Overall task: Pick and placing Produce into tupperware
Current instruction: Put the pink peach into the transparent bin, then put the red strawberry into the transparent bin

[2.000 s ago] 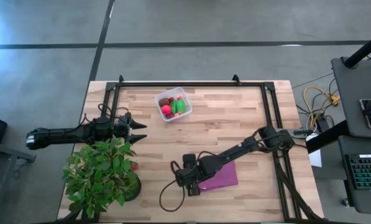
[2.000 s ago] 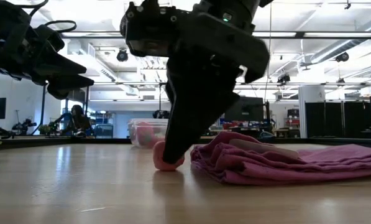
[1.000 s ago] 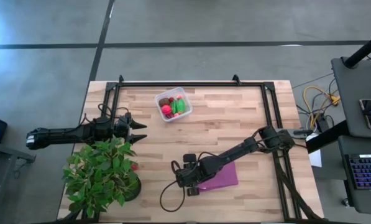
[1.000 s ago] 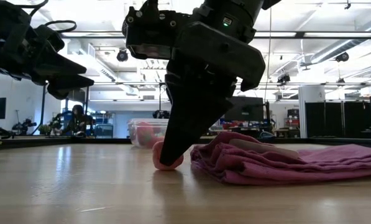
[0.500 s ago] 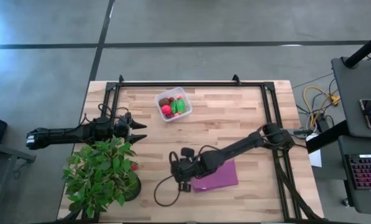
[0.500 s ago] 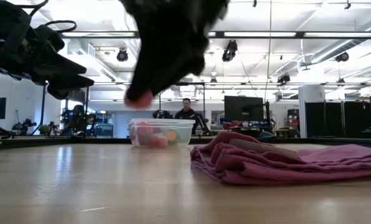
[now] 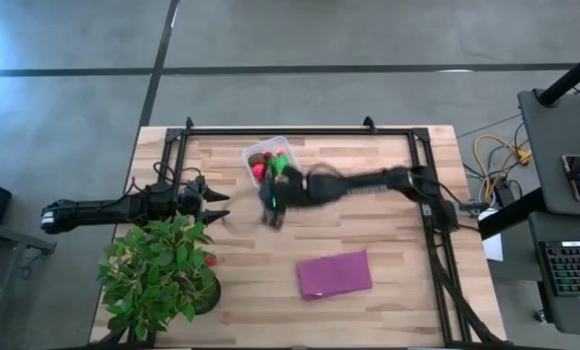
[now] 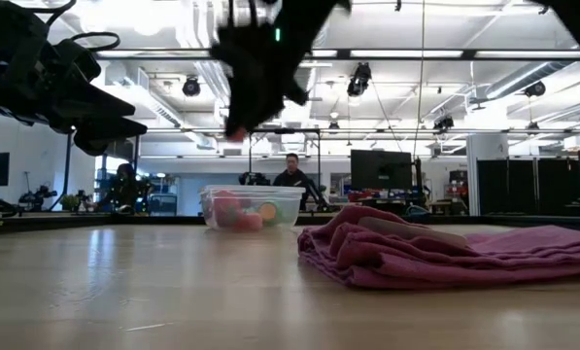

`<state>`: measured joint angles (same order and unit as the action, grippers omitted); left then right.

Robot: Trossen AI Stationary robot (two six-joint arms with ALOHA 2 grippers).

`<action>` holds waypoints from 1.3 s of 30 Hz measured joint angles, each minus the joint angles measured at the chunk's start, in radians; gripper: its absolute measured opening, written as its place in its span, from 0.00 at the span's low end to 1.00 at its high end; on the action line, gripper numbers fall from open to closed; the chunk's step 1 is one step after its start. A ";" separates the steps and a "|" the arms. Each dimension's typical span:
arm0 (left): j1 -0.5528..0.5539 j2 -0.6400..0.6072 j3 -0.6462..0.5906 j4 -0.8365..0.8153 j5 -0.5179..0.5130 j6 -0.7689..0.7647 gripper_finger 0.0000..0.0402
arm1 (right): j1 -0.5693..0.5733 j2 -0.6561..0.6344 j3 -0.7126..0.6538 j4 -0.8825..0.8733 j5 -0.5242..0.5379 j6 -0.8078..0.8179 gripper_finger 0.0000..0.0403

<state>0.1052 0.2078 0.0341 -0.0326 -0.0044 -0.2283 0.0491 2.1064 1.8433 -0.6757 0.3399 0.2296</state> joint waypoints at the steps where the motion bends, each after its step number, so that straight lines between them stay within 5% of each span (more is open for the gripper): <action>1: 0.000 -0.001 0.000 0.000 0.000 0.000 0.56 | -0.043 0.004 -0.001 0.000 -0.023 0.018 0.33; 11: 0.000 -0.001 0.000 0.001 0.000 0.000 0.56 | -0.365 0.070 -0.001 0.010 -0.245 0.056 0.33; 18: 0.000 0.000 0.000 0.001 0.000 0.000 0.56 | -0.418 0.083 -0.001 0.006 -0.423 -0.084 0.40; 27: 0.000 -0.001 0.000 0.001 0.000 0.000 0.56 | -0.418 0.083 0.027 0.039 -0.468 -0.200 0.63; 29: 0.000 0.000 0.000 0.001 0.000 0.000 0.56 | -0.425 0.083 0.046 0.039 -0.589 -0.214 0.66; 34: 0.000 0.000 0.000 0.001 0.000 0.000 0.56 | -0.455 0.083 0.068 0.055 -1.079 -0.224 0.66; 39: 0.000 0.001 0.000 0.001 0.000 0.000 0.56 | -0.442 0.083 0.066 0.043 -1.098 -0.389 0.64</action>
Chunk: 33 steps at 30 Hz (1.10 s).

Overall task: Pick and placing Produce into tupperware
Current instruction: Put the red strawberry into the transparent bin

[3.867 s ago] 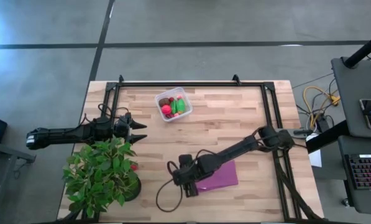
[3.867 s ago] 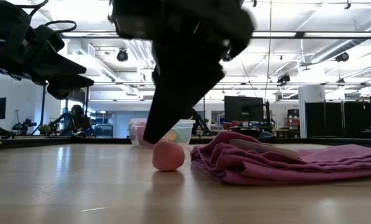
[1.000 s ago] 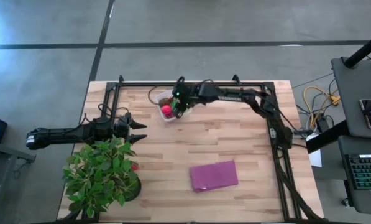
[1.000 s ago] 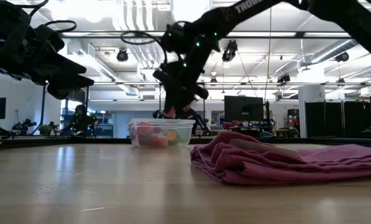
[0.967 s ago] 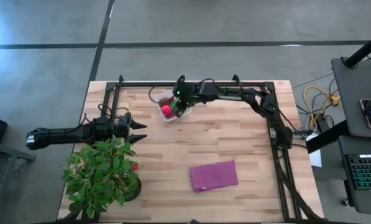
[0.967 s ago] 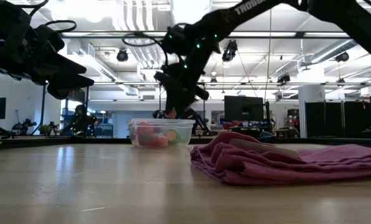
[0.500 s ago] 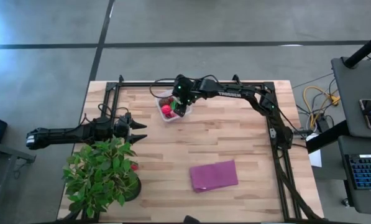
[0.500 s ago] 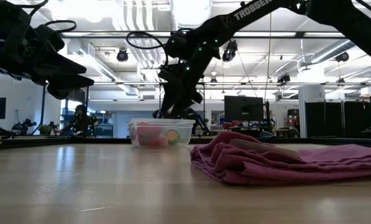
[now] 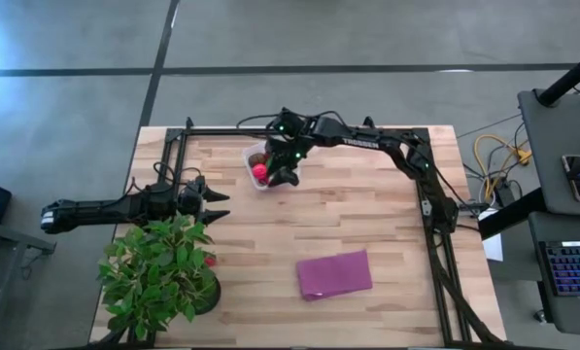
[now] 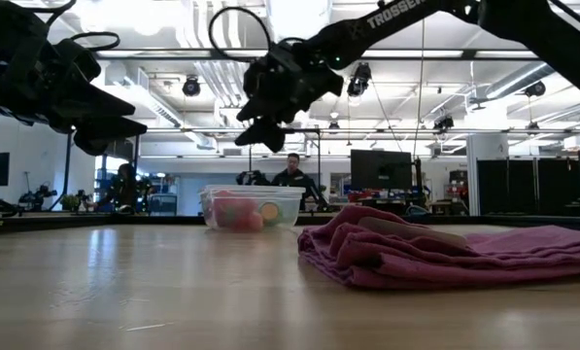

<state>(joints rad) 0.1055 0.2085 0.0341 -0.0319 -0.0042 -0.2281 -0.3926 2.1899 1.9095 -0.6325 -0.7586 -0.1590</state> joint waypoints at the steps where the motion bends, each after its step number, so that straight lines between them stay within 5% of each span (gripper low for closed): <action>1: 0.000 0.000 0.000 0.000 0.000 0.000 0.56 | 0.004 0.000 0.000 0.001 -0.001 -0.016 0.64; 15: 0.000 -0.001 0.000 0.000 0.000 0.000 0.56 | 0.030 0.002 -0.004 0.013 -0.030 0.087 0.63; 23: 0.000 -0.001 0.000 0.052 -0.011 0.071 0.56 | 0.028 0.002 -0.004 0.044 -0.026 0.289 0.63; 29: -0.001 0.001 0.000 0.300 -0.001 -0.284 0.56 | 0.037 0.002 0.067 0.071 -0.030 0.408 0.63; 33: -0.001 -0.002 0.000 0.519 -0.019 -0.666 0.56 | 0.043 0.002 0.137 0.115 -0.027 0.445 0.63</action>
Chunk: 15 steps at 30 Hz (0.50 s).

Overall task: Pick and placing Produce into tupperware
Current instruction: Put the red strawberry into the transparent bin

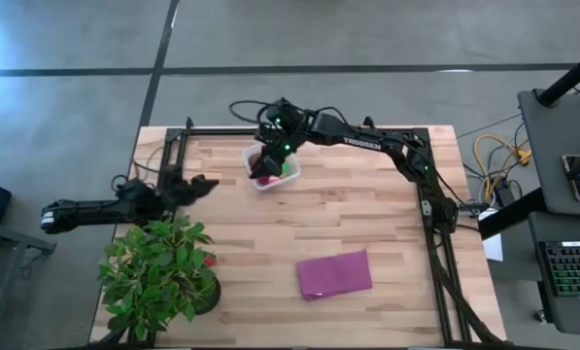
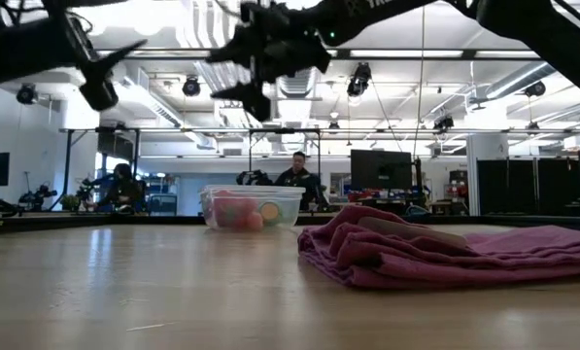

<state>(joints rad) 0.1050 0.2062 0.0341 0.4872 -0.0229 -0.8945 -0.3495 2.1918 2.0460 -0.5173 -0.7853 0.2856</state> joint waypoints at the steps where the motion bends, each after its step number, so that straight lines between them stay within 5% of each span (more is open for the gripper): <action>1: 0.001 0.001 0.000 0.050 -0.027 -0.054 0.56 | 0.001 0.000 0.018 0.010 0.000 0.003 0.63; 9: 0.001 0.002 0.002 0.329 -0.136 -0.049 0.56 | 0.000 0.000 0.148 -0.003 0.000 0.002 0.63; 15: 0.001 0.009 0.059 -0.076 -0.144 -0.102 0.56 | 0.000 -0.015 0.207 -0.009 0.000 -0.044 0.63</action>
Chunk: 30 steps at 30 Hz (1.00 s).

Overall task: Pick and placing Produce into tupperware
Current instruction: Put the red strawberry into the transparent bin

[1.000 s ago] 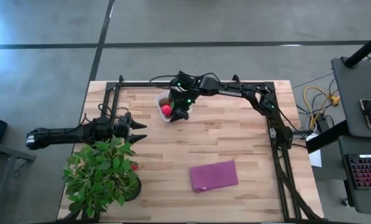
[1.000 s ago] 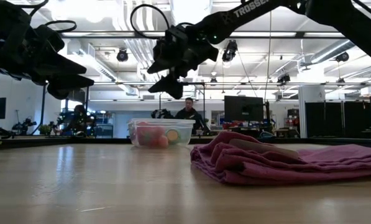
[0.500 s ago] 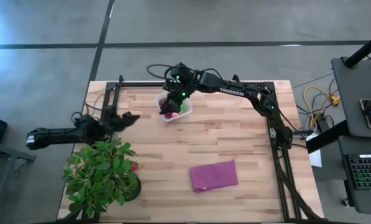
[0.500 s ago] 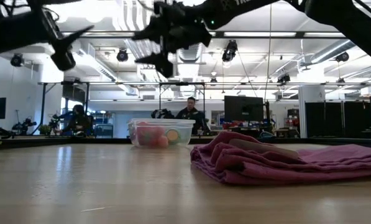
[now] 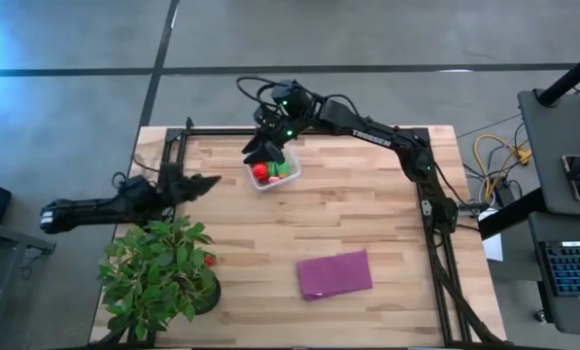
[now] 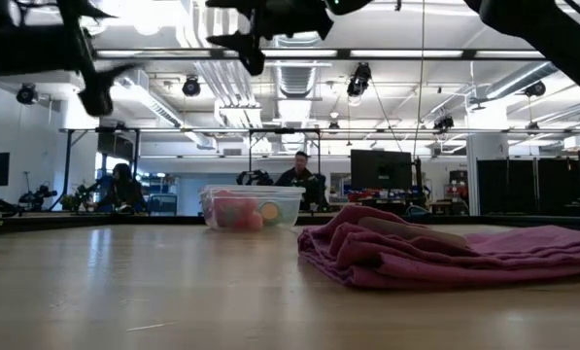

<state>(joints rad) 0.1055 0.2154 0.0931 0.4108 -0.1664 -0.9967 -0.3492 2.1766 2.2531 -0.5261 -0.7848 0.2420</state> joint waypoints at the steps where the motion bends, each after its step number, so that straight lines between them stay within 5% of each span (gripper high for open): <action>1: 0.000 0.008 0.016 -0.098 -0.002 -0.001 0.56 | 0.000 -0.003 0.009 -0.003 0.000 -0.001 0.63; 5: 0.000 0.056 0.122 -0.397 -0.005 0.017 0.56 | 0.000 -0.007 0.019 -0.100 -0.022 0.025 0.63; 8: 0.000 0.103 0.200 -0.487 -0.013 0.092 0.56 | 0.025 -0.008 0.015 -0.019 -0.151 -0.003 0.63; 11: 0.000 0.147 0.256 -0.546 -0.030 0.152 0.56 | 0.040 -0.068 0.035 0.053 -0.172 -0.004 0.63; 15: 0.000 0.188 0.284 -0.573 -0.011 0.169 0.56 | -0.005 -0.188 0.051 -0.141 -0.093 -0.127 0.63; 19: 0.000 0.195 0.278 -0.551 0.054 0.174 0.56 | -0.010 -0.303 -0.004 -0.379 0.117 -0.206 0.63; 24: 0.000 0.194 0.269 -0.551 0.054 0.175 0.56 | 0.042 -0.495 -0.244 -0.205 0.239 -0.109 0.63; 30: 0.001 0.196 0.261 -0.551 0.056 0.167 0.56 | 0.124 -0.640 -0.783 0.311 0.247 0.170 0.63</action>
<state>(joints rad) 0.1066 0.4114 0.3546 -0.1406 -0.1101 -0.8295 -0.2248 1.5367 1.4702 -0.2151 -0.5374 0.4121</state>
